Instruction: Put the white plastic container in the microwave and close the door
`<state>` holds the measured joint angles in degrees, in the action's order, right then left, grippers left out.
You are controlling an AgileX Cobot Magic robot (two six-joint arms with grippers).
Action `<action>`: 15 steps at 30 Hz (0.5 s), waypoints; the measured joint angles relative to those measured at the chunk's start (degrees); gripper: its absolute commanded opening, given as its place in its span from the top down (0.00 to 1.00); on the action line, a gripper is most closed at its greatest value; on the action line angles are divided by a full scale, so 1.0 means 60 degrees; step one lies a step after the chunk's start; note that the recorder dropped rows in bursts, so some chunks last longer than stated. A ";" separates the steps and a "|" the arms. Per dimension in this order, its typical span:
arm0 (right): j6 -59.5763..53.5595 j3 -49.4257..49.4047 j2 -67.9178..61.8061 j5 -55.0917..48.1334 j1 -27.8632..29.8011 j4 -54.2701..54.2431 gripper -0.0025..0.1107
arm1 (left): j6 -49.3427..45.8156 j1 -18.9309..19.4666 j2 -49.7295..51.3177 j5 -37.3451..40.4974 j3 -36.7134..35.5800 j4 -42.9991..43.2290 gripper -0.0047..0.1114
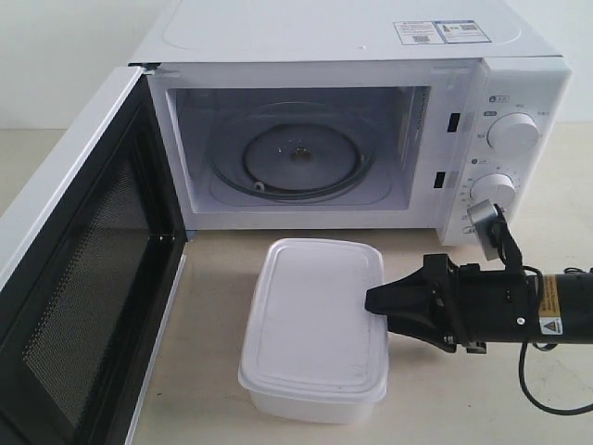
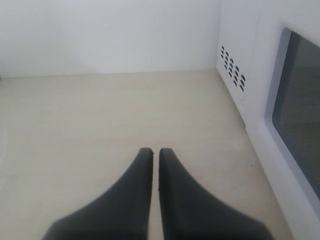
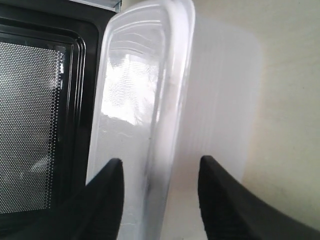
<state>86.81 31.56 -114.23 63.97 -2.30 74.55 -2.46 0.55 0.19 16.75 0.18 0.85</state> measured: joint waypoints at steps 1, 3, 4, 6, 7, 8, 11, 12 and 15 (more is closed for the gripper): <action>-0.0019 0.0000 0.0000 0.0000 -0.0014 -0.0005 0.61 | 0.0000 0.0000 0.0000 0.0000 0.0000 0.0000 0.92; -0.0040 0.0000 0.0000 -0.0036 -0.0014 -0.0023 0.61 | 0.0000 0.0000 0.0000 0.0000 0.0000 0.0000 0.92; -0.0040 0.0000 0.0000 -0.0061 -0.0014 -0.0023 0.61 | 0.0000 0.0000 0.0000 0.0000 0.0000 0.0000 0.92; -0.0040 0.0000 0.0000 -0.0138 -0.0042 -0.0023 0.64 | 0.0000 0.0000 0.0000 0.0000 0.0000 0.0000 0.92; -0.0014 0.0000 0.0000 -0.0184 -0.0060 -0.0040 0.69 | 0.0000 0.0000 0.0000 0.0000 0.0000 0.0000 0.92; -0.0014 0.0000 0.0000 -0.0232 -0.0083 -0.0040 0.75 | 0.0000 0.0000 0.0000 0.0000 0.0000 0.0000 0.92; -0.0045 0.0000 0.0000 -0.0276 -0.0079 -0.0040 0.91 | 0.0000 0.0000 0.0000 0.0000 0.0000 0.0000 0.92; -0.0124 0.0000 0.0023 -0.0225 -0.0079 -0.0066 0.95 | 0.0000 0.0000 0.0000 0.0000 0.0000 0.0000 0.92; -0.0255 0.0017 0.0022 -0.0051 -0.0079 -0.0173 0.98 | 0.0000 0.0000 0.0000 0.0000 0.0000 0.0000 0.92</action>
<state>85.28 31.66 -114.09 63.66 -2.78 73.51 -2.46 0.55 0.19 16.75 0.18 0.85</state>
